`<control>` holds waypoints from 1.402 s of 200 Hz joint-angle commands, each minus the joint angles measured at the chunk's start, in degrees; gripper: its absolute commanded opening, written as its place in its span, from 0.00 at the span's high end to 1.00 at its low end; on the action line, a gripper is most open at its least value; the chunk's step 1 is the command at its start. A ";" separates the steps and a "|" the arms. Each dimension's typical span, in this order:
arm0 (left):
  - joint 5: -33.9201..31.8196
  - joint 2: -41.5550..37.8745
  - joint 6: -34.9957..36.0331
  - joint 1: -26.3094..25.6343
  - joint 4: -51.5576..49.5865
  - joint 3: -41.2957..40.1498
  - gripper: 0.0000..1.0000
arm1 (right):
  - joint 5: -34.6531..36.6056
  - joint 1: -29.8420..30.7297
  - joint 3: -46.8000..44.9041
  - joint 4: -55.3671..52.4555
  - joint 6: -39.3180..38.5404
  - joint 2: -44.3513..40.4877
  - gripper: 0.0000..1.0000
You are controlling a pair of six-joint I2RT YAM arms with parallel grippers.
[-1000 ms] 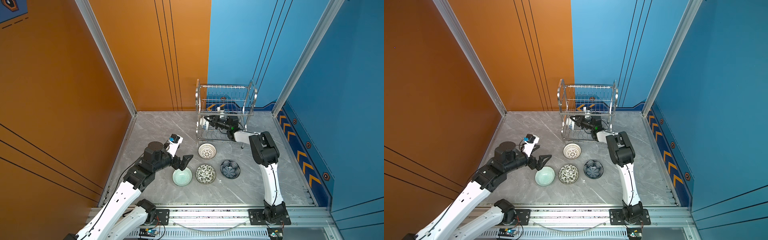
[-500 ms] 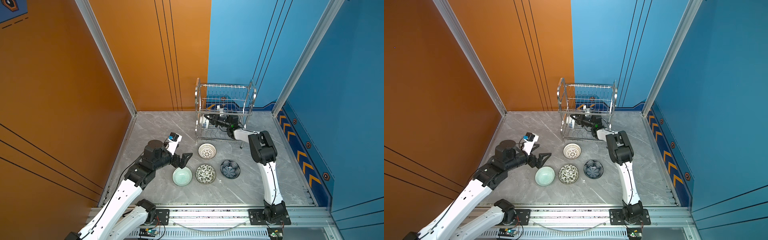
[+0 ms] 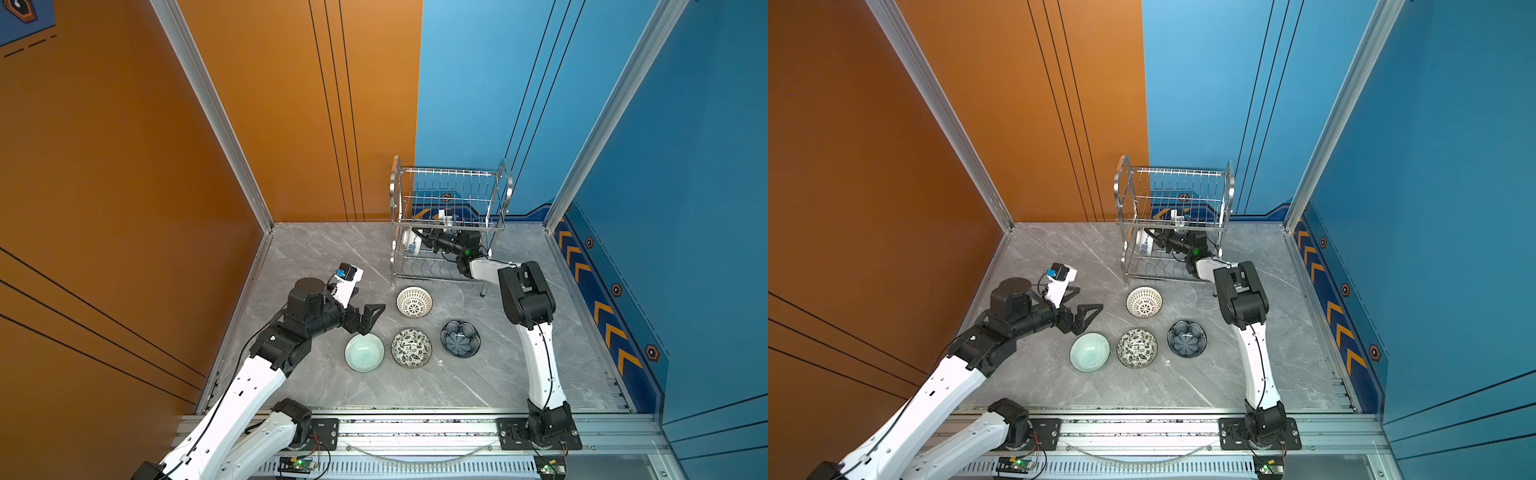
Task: Load bowls into a dish rack
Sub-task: Place the bowl in the dish rack.
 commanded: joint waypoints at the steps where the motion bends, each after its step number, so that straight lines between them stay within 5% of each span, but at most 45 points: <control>1: 1.65 -0.15 -0.43 0.43 1.13 -0.48 0.02 | 1.28 -0.27 0.46 2.37 -1.50 -0.59 1.00; 118: 1.99 0.07 -0.50 0.43 1.13 -0.58 0.02 | 4.21 -0.08 4.20 7.06 3.48 3.97 1.00; 280: 2.51 0.41 -0.74 0.43 1.13 -0.51 0.02 | 5.12 0.62 10.09 -0.01 0.93 6.57 1.00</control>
